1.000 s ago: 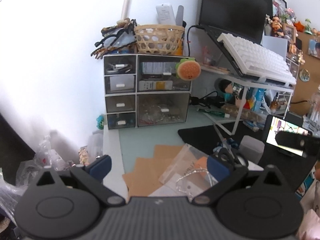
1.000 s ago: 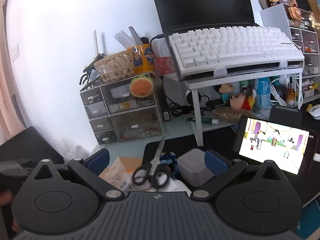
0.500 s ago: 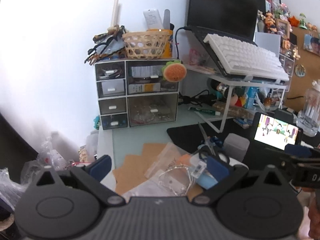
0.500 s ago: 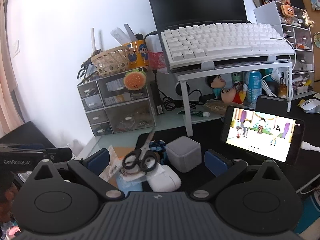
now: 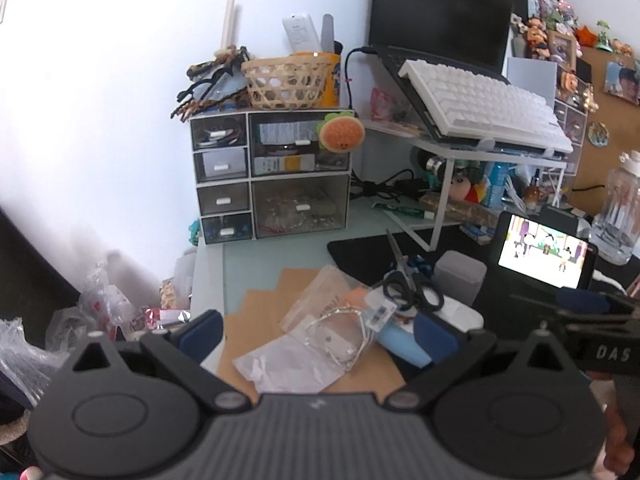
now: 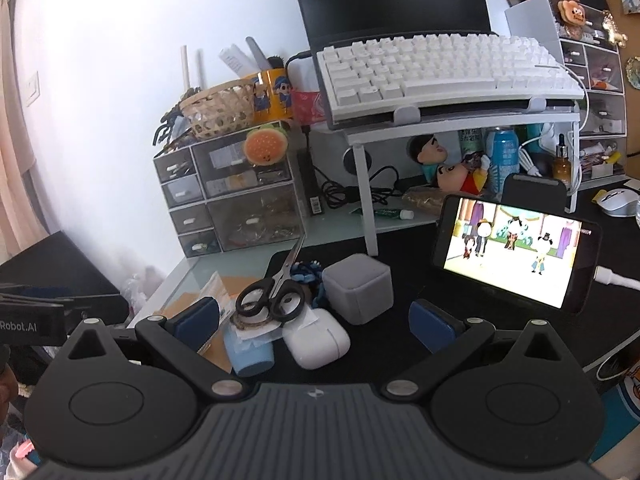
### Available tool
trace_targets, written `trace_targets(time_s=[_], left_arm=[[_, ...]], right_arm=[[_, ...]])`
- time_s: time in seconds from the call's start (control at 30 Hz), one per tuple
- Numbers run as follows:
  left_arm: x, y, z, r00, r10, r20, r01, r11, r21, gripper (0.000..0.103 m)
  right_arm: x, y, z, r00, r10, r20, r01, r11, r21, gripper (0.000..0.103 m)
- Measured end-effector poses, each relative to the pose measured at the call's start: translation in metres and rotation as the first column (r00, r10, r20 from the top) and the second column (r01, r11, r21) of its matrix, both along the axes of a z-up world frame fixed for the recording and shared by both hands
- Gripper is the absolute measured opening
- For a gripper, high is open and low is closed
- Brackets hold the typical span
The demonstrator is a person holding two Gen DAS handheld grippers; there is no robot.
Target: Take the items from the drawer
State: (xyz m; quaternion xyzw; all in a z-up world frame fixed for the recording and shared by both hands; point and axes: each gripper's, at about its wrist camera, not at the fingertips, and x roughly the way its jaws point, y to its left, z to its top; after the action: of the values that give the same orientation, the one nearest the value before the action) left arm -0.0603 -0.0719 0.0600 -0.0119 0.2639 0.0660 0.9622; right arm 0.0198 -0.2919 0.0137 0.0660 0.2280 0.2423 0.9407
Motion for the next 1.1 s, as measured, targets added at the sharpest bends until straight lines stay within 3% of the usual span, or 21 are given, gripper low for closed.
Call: trace_targets(time_s=[0.17,1.1], left_arm=[[0.000,0.003,-0.006,1.000,0.029,-0.009,-0.029,0.999,-0.037,0.103],[0.009,0.006,-0.015,0.999,0.042,-0.026,-0.043,0.999,-0.033,0.103]], right_arm=[[0.000,0.000,-0.007,1.000,0.005,-0.011,-0.006,1.000,-0.023,0.103],[0.003,0.009,-0.014,0.999,0.030,-0.025,-0.032,0.998,-0.056,0.103]])
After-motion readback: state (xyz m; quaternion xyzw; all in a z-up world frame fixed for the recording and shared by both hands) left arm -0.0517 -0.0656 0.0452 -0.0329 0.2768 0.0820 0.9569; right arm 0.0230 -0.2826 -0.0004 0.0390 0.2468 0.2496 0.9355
